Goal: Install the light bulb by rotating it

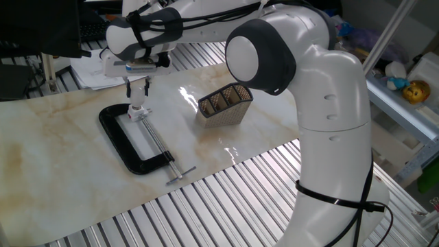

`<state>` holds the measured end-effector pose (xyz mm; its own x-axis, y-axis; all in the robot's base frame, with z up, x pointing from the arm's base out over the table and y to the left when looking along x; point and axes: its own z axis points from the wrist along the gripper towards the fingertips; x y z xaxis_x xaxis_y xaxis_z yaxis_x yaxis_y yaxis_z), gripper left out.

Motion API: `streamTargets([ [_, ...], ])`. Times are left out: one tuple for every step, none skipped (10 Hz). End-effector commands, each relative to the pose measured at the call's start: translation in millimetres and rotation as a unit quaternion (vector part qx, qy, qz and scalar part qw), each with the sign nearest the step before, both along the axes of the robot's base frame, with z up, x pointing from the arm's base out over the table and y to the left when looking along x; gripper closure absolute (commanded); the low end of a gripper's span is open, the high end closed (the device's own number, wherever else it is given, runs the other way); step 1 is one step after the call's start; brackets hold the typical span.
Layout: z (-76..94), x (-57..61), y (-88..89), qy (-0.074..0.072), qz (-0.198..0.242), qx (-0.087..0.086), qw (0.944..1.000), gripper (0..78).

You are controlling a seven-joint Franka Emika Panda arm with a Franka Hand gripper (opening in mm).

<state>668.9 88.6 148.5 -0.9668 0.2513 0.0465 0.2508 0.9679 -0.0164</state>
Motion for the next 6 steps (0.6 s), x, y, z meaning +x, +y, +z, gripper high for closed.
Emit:
streamTargets([
  [-51.1,-31.0,9.6,0.036,-0.108,0.0,0.9935,76.4],
  [-51.2,-31.0,9.6,0.035,-0.112,0.0,0.993,76.4],
  [-51.2,-31.0,9.6,0.035,-0.122,-0.001,0.9919,76.4],
  [-51.2,-31.0,9.6,0.034,-0.131,-0.003,0.9908,76.4],
  [-51.1,-31.0,9.6,0.032,-0.139,-0.006,0.9898,76.4],
  [-51.1,-31.0,9.6,0.031,-0.143,-0.007,0.9892,76.4],
])
